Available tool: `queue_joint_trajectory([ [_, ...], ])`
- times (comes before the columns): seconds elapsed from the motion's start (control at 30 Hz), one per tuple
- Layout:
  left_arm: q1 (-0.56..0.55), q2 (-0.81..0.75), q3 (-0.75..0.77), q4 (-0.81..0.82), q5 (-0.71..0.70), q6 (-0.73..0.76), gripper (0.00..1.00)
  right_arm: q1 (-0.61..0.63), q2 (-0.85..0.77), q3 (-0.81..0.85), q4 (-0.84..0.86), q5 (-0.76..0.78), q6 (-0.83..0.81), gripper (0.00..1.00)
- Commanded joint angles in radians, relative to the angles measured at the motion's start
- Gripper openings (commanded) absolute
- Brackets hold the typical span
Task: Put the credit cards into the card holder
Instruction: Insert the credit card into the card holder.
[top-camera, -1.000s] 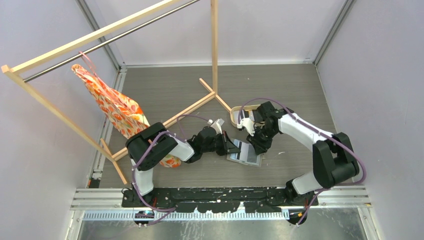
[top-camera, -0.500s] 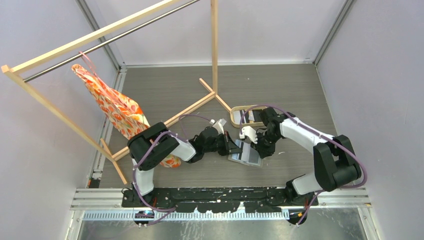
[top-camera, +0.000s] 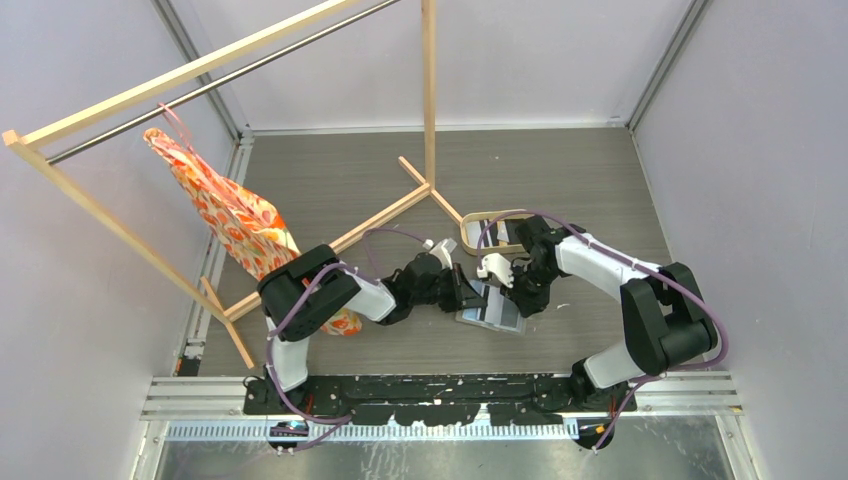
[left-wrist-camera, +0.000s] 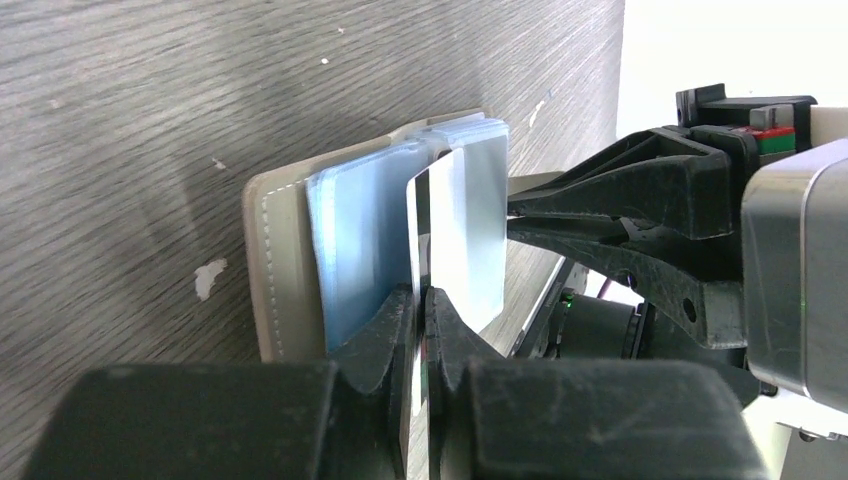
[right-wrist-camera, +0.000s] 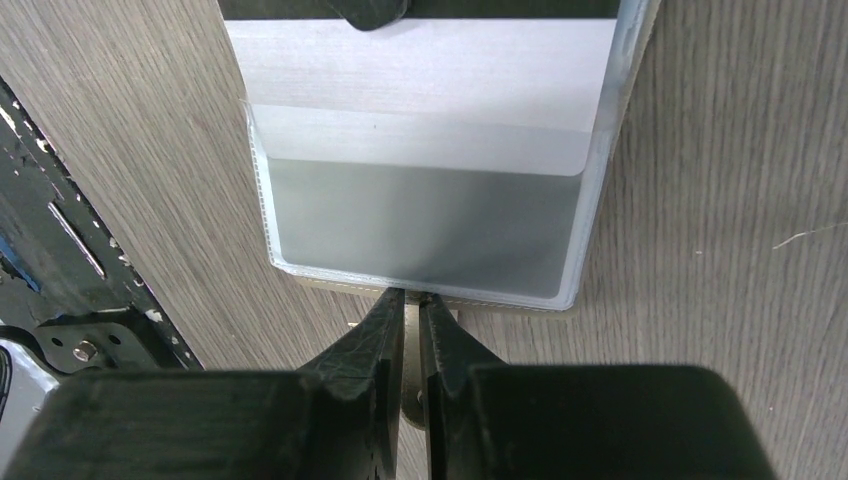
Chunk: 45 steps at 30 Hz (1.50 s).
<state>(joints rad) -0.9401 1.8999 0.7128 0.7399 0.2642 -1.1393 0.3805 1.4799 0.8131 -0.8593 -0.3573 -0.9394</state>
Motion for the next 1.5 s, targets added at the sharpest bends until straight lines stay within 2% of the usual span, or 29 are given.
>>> queue_joint_trajectory([
  [0.0, -0.023, 0.017, 0.039, -0.090, -0.017, 0.057, 0.07, 0.008, -0.002, 0.001, 0.036, -0.008, 0.011, 0.16],
  [0.23, -0.041, 0.015, 0.058, -0.106, -0.028, 0.079, 0.11, 0.008, 0.000, 0.009, 0.045, -0.014, 0.039, 0.16],
  [0.47, -0.043, -0.011, 0.040, -0.070, -0.046, 0.085, 0.27, 0.008, -0.006, 0.011, 0.048, -0.023, 0.051, 0.16],
  [0.63, -0.043, -0.034, 0.036, -0.069, -0.054, 0.093, 0.32, 0.006, -0.004, 0.011, 0.052, -0.019, 0.054, 0.17],
  [0.9, -0.043, -0.126, 0.016, -0.166, -0.110, 0.143, 0.40, 0.007, -0.004, 0.012, 0.051, -0.022, 0.057, 0.17],
  [1.17, -0.043, -0.125, 0.020, -0.184, -0.106, 0.149, 0.41, 0.007, -0.007, 0.012, 0.051, -0.025, 0.059, 0.17],
  [1.47, -0.044, -0.080, 0.046, -0.181, -0.071, 0.128, 0.32, 0.006, -0.006, 0.012, 0.051, -0.029, 0.060, 0.17],
])
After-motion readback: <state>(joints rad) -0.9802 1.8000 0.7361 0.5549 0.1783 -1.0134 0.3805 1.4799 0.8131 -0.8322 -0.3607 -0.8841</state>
